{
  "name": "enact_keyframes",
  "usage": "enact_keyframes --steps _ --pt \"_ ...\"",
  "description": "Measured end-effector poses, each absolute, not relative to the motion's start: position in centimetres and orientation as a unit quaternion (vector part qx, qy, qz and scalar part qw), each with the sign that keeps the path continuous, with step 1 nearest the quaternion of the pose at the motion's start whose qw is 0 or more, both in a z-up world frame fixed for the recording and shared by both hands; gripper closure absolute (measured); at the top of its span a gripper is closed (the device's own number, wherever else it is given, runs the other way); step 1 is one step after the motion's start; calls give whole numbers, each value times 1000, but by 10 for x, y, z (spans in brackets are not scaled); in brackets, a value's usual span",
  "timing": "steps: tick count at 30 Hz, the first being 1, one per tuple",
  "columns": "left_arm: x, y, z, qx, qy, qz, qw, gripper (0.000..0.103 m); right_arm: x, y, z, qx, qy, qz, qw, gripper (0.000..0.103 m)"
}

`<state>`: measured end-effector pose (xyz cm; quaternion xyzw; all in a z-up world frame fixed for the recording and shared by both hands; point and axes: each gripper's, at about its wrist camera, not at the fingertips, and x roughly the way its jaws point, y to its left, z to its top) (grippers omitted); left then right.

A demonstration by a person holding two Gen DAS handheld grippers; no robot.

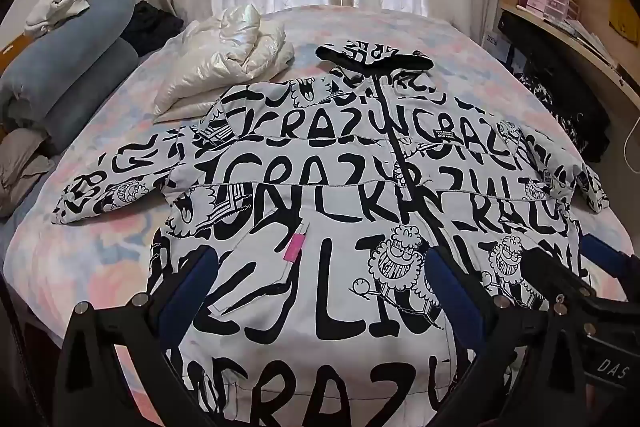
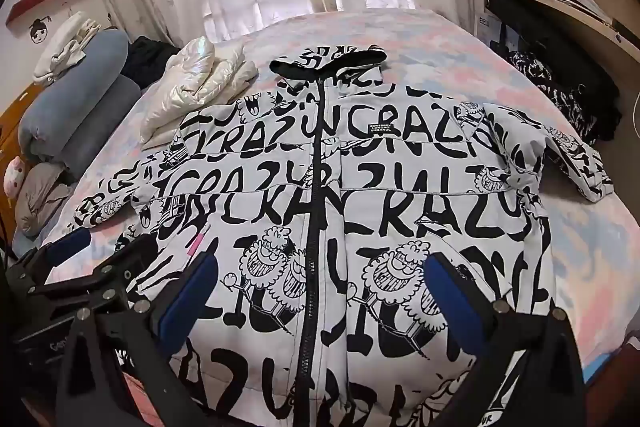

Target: Fold large clothes

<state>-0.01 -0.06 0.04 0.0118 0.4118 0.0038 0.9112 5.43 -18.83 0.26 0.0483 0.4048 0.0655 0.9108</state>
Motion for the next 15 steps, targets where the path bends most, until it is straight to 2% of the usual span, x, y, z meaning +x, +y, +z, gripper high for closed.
enact_keyframes --steps 15 --pt "-1 4 0 -19 414 -6 910 1 53 -186 -4 47 401 68 912 0"
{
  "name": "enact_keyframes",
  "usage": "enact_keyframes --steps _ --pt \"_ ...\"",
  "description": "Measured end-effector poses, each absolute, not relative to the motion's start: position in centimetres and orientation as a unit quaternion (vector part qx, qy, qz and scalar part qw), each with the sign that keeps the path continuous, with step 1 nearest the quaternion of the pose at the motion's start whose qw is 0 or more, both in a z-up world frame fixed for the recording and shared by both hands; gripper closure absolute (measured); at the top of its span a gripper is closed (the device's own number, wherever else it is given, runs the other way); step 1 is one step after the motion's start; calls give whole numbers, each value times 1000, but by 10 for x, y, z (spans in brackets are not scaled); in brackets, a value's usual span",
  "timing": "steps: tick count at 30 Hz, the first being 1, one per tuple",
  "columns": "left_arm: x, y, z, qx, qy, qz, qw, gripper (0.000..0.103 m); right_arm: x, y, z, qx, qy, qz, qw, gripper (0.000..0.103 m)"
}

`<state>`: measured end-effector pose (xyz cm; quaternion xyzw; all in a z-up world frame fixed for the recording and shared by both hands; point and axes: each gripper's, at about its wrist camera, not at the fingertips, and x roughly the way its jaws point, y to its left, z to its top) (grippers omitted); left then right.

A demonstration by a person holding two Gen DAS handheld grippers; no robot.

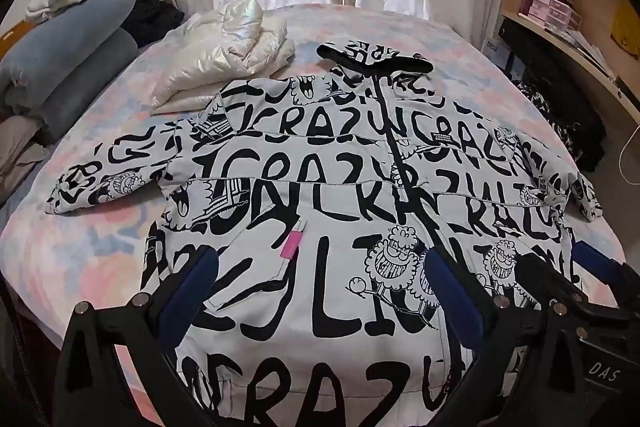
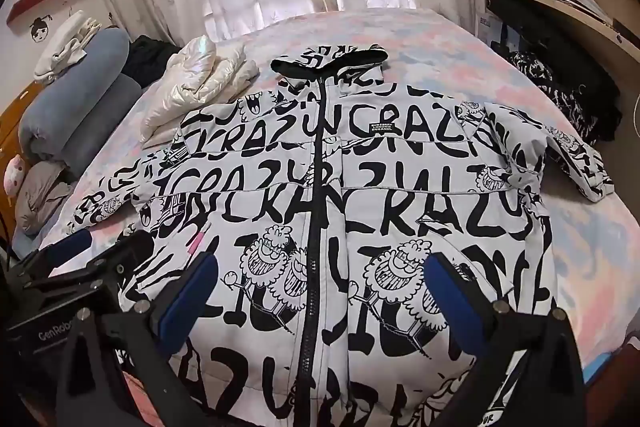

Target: Fold large clothes

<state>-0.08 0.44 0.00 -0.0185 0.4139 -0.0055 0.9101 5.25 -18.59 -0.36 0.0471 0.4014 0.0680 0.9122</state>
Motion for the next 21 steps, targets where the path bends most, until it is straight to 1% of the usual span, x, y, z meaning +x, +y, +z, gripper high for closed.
enact_keyframes --steps 9,21 --pt "-1 3 4 -20 410 -6 912 2 53 -188 1 48 399 70 913 0" --pt "-1 6 1 -35 423 -17 905 3 53 -189 1 51 400 73 912 0"
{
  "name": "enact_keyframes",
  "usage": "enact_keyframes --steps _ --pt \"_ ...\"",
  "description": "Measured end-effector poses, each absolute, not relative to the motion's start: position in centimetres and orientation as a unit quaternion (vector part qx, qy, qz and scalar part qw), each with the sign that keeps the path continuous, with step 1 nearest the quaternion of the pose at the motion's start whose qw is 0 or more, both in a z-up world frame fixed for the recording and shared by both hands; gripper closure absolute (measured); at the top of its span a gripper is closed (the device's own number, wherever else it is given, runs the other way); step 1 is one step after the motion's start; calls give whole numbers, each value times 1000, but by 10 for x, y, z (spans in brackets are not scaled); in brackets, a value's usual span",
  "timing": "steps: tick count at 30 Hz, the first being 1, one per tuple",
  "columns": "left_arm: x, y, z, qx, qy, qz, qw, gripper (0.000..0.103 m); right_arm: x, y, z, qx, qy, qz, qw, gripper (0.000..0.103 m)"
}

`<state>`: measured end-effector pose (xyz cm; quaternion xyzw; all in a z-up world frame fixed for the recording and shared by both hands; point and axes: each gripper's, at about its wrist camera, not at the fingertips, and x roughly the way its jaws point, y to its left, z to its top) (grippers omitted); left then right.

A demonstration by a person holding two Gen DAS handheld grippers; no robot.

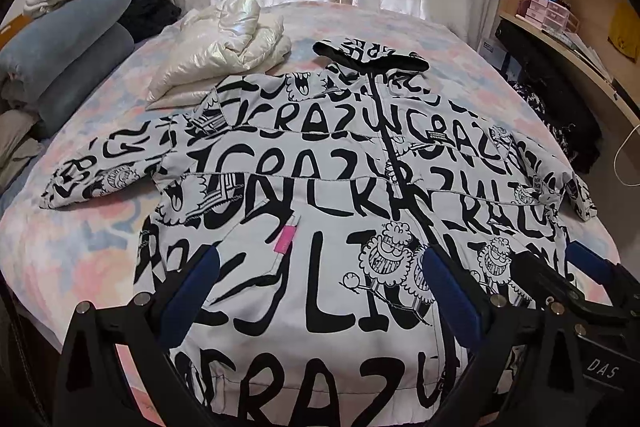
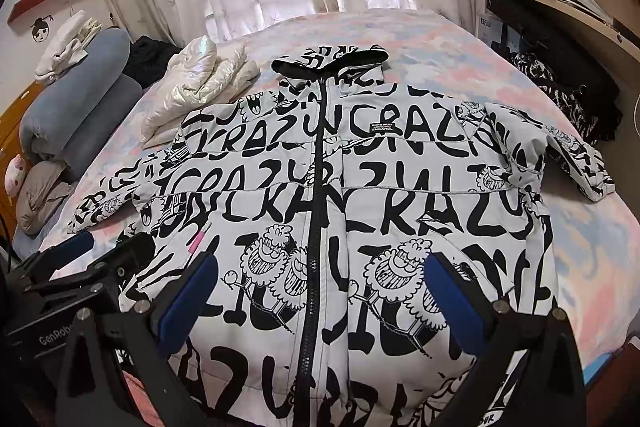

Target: Fold large clothes

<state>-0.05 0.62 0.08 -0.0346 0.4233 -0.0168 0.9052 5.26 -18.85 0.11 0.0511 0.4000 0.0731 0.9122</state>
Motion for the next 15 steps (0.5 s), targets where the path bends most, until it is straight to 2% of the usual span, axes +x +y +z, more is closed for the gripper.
enact_keyframes --steps 15 --pt "-5 6 -4 -31 420 -16 907 3 46 -190 2 45 394 70 916 0"
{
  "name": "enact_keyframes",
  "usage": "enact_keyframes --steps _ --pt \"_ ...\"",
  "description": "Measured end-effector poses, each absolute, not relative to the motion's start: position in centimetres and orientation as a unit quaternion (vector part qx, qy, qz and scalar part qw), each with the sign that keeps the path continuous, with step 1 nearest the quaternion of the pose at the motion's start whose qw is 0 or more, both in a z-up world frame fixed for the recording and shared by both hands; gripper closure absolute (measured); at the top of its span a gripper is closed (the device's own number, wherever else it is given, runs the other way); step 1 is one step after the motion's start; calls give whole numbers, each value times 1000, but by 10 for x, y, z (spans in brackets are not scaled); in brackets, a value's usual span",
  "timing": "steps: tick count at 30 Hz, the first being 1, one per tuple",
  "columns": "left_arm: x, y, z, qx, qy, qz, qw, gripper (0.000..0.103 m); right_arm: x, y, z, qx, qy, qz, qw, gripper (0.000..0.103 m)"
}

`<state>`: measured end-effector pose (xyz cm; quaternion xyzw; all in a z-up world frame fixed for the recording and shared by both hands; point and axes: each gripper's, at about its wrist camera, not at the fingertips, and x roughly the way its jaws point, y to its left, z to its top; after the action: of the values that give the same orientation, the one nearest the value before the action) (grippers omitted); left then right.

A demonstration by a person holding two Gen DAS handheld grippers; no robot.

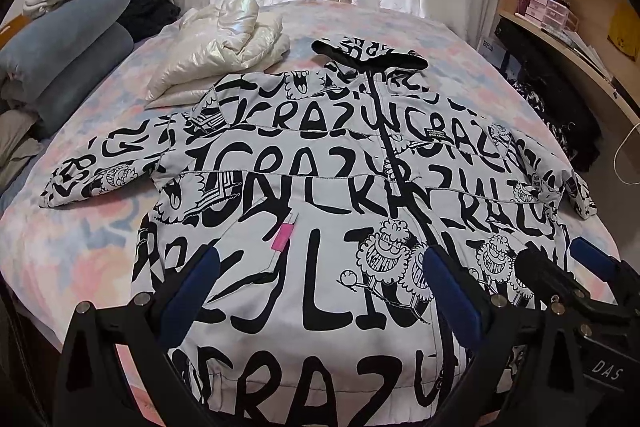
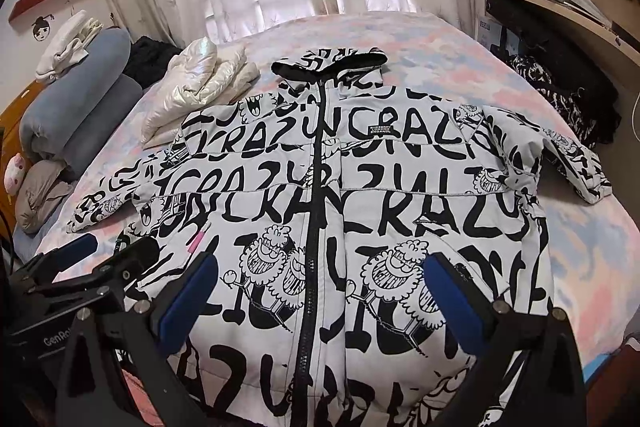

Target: Fold large clothes

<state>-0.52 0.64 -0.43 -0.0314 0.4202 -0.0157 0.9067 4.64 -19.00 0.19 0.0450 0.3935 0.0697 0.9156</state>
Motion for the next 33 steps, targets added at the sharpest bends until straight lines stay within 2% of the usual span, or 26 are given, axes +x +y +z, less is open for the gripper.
enact_keyframes --steps 11,33 --pt "-9 -2 11 -11 380 0 925 2 51 -192 3 45 400 69 913 0" --pt "-2 -21 18 -14 385 -28 922 2 53 -213 16 37 380 48 923 0"
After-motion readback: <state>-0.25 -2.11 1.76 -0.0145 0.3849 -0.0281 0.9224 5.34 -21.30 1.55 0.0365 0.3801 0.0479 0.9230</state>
